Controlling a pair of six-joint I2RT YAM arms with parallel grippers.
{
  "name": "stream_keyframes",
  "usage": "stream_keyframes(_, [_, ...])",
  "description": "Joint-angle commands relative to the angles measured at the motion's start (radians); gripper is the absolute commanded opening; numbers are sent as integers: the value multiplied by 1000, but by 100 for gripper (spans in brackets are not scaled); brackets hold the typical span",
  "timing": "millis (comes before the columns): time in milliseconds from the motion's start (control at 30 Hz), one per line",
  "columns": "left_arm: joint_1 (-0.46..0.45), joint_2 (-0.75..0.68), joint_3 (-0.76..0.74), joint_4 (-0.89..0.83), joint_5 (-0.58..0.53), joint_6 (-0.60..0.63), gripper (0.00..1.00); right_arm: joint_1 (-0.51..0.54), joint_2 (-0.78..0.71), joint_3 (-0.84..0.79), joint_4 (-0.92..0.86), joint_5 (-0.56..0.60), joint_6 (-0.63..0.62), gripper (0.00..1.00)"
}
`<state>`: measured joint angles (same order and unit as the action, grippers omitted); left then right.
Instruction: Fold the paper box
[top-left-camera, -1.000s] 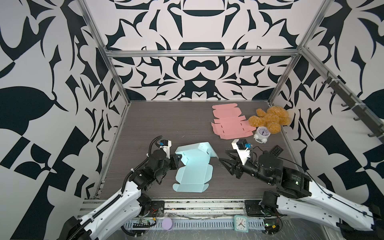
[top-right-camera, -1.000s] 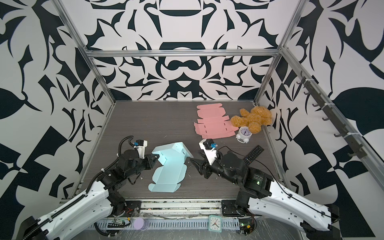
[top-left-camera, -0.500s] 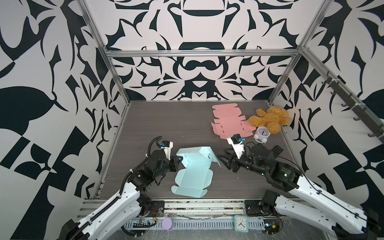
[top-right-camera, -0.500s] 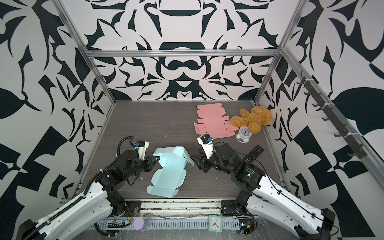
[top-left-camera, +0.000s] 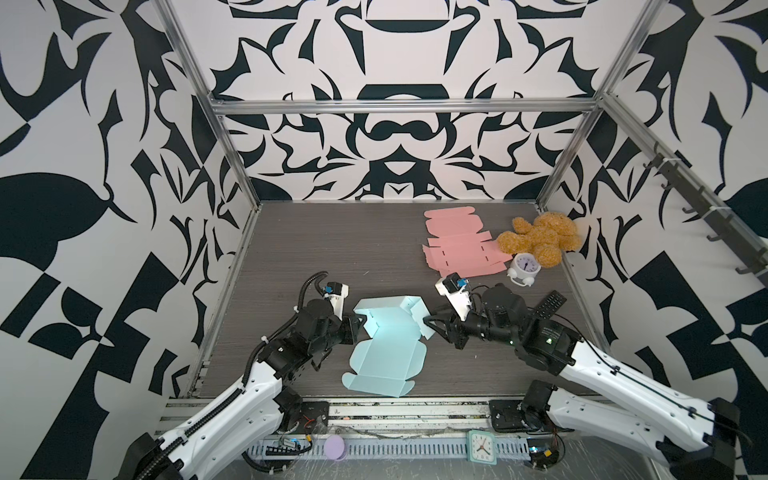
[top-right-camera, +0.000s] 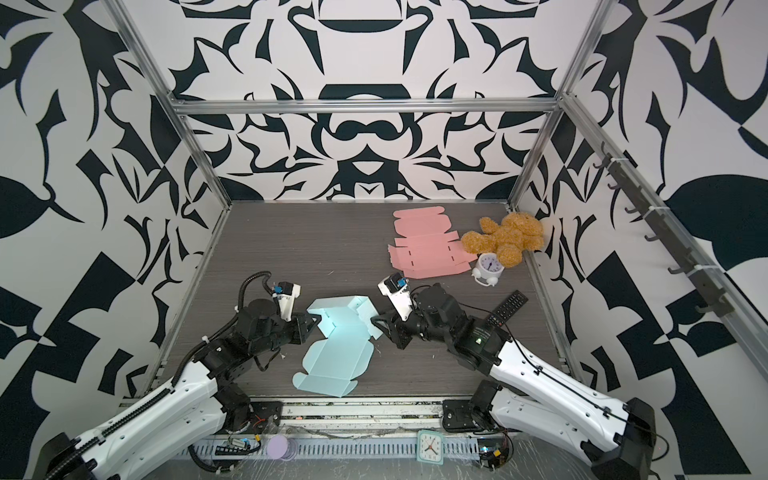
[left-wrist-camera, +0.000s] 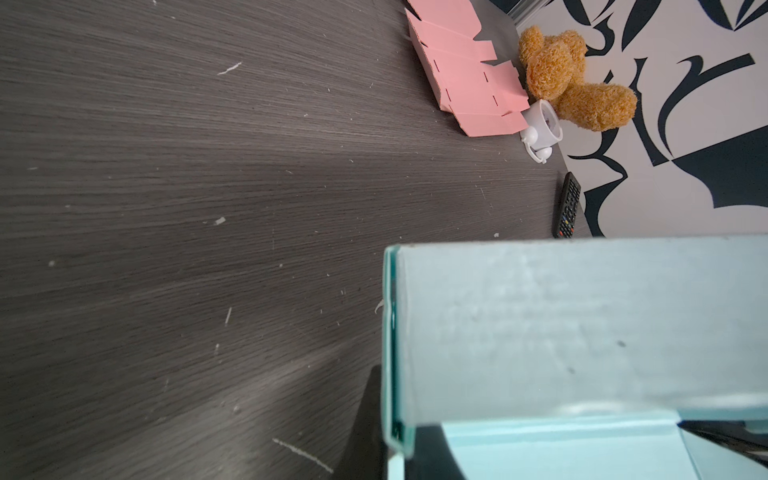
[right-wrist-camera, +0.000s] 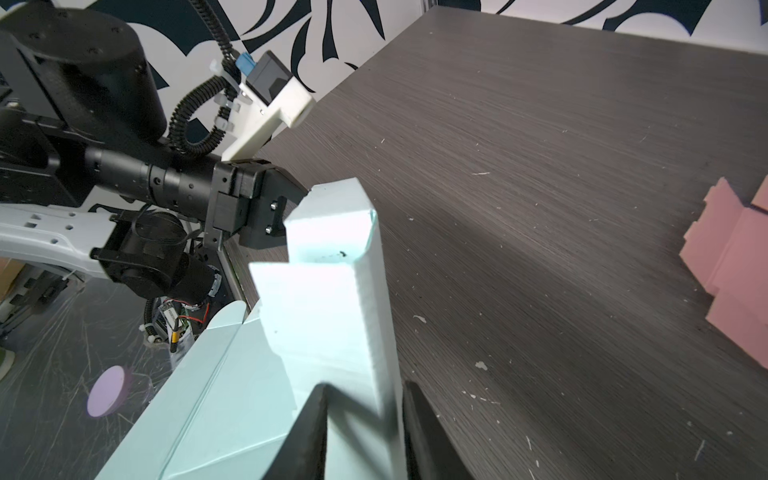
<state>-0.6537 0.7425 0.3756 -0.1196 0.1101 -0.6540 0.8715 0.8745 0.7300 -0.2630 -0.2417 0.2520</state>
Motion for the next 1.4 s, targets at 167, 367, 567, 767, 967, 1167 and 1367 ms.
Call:
stream_keyframes(167, [5,24,28,10,7,7,0,-3,40,12,42,-7,3,27])
stream_keyframes(367, [5,49,32,-2,-18,10,0,-3,68,32,17,25,15,24])
stream_keyframes(567, [5,70,26,0,-32,10,0,3,97,45,-4,29,20,25])
stream_keyframes(767, [5,90,28,-3,-58,11,0,24,121,53,-10,62,23,25])
stream_keyframes(967, [5,106,24,-9,-87,14,0,64,164,67,-23,92,16,27])
stream_keyframes(1167, [5,127,21,-2,-99,14,0,91,194,82,-17,132,18,32])
stream_keyframes(1367, [5,138,17,-2,-119,12,0,135,250,108,-12,210,35,32])
